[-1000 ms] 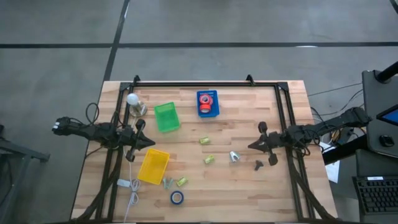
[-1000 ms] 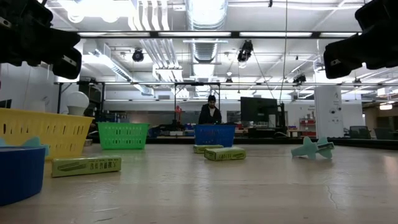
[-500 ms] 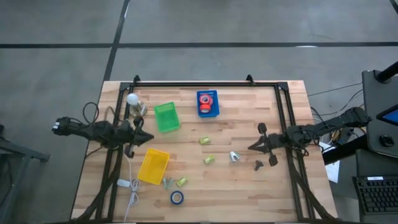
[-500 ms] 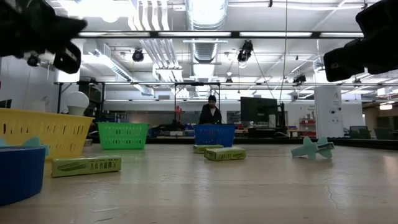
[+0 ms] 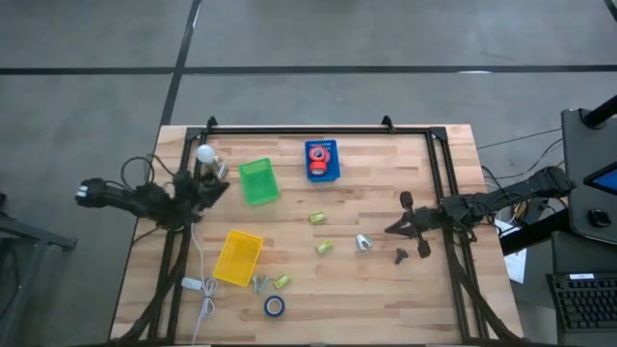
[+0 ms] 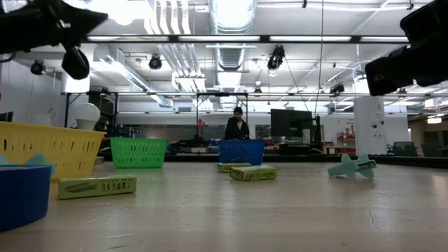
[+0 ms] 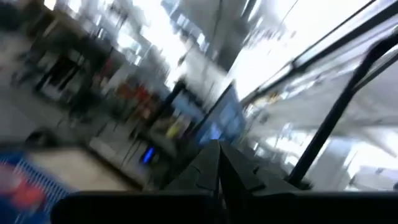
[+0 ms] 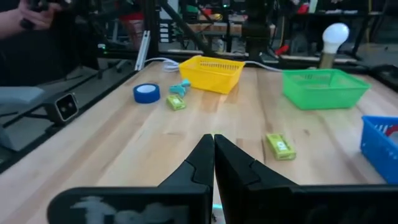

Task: Pick and place Stapler, Stapler remover, tape
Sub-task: Put the bottom blue staple remover into the yellow bin

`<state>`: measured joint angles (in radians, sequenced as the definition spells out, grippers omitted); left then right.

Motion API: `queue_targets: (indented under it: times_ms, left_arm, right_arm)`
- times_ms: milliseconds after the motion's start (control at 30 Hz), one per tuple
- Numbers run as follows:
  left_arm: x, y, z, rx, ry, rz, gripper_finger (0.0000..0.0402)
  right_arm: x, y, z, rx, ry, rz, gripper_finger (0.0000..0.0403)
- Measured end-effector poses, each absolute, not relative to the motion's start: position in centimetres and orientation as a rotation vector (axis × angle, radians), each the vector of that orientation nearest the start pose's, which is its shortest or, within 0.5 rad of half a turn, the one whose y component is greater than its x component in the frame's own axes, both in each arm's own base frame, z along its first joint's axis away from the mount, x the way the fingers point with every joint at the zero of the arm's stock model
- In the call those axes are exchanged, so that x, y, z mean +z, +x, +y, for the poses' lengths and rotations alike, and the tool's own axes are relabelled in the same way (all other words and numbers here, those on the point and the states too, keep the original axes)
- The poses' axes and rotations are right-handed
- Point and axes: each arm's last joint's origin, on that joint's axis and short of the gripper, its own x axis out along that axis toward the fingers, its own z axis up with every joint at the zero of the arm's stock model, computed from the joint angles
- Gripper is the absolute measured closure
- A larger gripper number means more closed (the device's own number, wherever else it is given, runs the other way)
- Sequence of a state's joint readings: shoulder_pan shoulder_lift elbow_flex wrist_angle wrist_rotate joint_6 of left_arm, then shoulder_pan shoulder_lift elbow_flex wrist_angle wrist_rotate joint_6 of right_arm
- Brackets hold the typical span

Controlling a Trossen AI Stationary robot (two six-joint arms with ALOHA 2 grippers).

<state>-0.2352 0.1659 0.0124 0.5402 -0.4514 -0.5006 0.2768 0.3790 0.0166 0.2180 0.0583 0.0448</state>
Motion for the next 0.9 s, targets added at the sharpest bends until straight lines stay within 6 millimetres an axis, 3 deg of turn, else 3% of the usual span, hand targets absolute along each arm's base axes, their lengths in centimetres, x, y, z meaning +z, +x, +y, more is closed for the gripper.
queue_targets:
  times_ms: [233, 367, 567, 633, 733, 900]
  left_arm:
    - [21.3, 12.8, -1.7, 0.165, -0.677, -0.248, 0.0371]
    - [22.2, 15.2, -2.3, 0.206, -0.659, -0.106, 0.0325]
    - [24.3, 19.4, -3.5, 0.257, -0.540, 0.173, 0.0249]
    - [26.0, 20.9, -4.1, 0.209, -0.528, 0.250, 0.0235]
    - [26.9, 22.9, -5.2, 0.172, -0.507, 0.438, 0.0229]
    - [29.3, 26.3, -7.8, 0.157, -0.471, 0.607, 0.0233]
  right_arm:
    - [16.5, 11.4, 3.3, 0.283, 0.004, 0.086, 0.0394]
    - [16.7, 11.3, 2.9, 0.220, -0.011, 0.068, 0.0394]
    - [15.6, 11.2, 2.3, 0.037, -0.011, 0.182, 0.0394]
    - [15.2, 11.2, 2.3, 0.029, 0.011, 0.215, 0.0394]
    - [14.8, 11.1, 2.3, 0.042, -0.002, 0.256, 0.0394]
    - [14.6, 11.1, 2.3, 0.036, -0.012, 0.287, 0.0394]
